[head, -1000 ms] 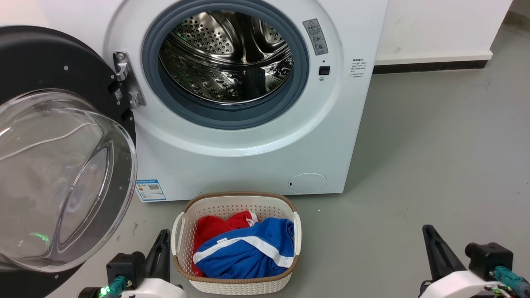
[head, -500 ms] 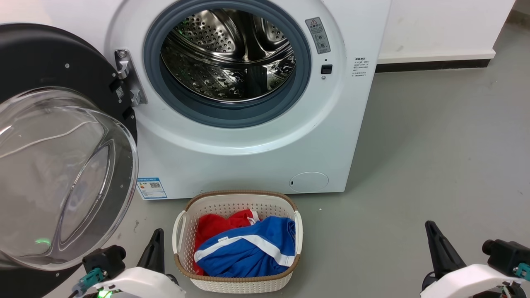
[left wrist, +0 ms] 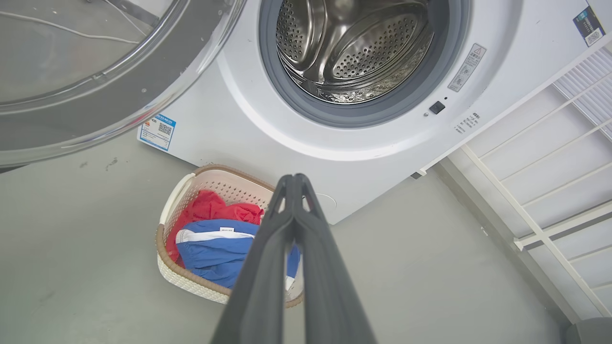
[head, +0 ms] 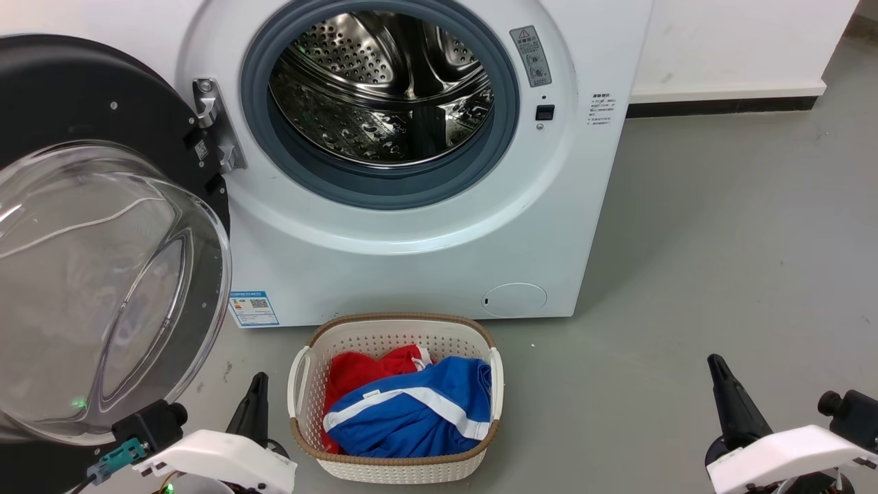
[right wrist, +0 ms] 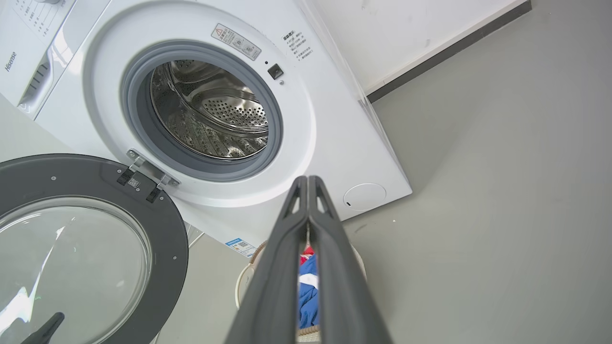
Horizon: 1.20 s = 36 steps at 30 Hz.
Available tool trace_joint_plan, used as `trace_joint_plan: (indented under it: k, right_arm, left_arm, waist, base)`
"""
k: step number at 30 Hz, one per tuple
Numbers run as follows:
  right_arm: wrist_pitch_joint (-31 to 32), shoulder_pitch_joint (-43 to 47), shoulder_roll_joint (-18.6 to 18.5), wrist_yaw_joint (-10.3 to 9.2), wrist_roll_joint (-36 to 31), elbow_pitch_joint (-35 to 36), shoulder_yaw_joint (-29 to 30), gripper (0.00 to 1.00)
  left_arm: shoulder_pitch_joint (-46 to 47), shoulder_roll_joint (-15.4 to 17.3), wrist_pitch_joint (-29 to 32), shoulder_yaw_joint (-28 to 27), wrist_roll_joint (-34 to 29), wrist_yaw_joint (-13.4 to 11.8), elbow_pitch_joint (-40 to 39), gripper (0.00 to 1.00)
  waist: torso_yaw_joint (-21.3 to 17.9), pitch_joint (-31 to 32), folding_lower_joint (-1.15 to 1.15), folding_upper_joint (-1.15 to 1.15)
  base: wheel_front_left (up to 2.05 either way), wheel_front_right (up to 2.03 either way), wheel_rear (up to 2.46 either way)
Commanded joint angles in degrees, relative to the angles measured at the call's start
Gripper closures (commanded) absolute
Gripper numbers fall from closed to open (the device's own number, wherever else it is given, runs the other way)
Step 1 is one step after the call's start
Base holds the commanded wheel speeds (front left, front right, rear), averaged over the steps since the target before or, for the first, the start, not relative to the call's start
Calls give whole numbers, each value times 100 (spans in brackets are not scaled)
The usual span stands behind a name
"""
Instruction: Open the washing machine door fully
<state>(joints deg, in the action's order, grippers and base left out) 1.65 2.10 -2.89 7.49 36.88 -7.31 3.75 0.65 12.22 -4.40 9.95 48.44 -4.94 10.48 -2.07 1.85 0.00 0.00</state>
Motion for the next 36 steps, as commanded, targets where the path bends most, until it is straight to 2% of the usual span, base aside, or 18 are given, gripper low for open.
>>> trace_joint_plan:
  k: [1,20,36]
  right_arm:
    - [32,-176,1,0,235,40,23,100]
    - [162,-379,1,0,1728,-155,96,100]
    - [243,-509,2,0,2725,-290,144,100]
  left_arm:
    - [185,-1,38,-103,184,65,-48,100]
    - [298,-246,317,-516,1384,403,50,100]
    - [380,-415,507,-801,2181,626,127,100]
  waist:
    - [4,-3,0,0]
    - [45,-45,0,0]
    - [79,-77,0,0]
  base:
    - [0,0,0]
    - [0,0,0]
    - [0,0,0]
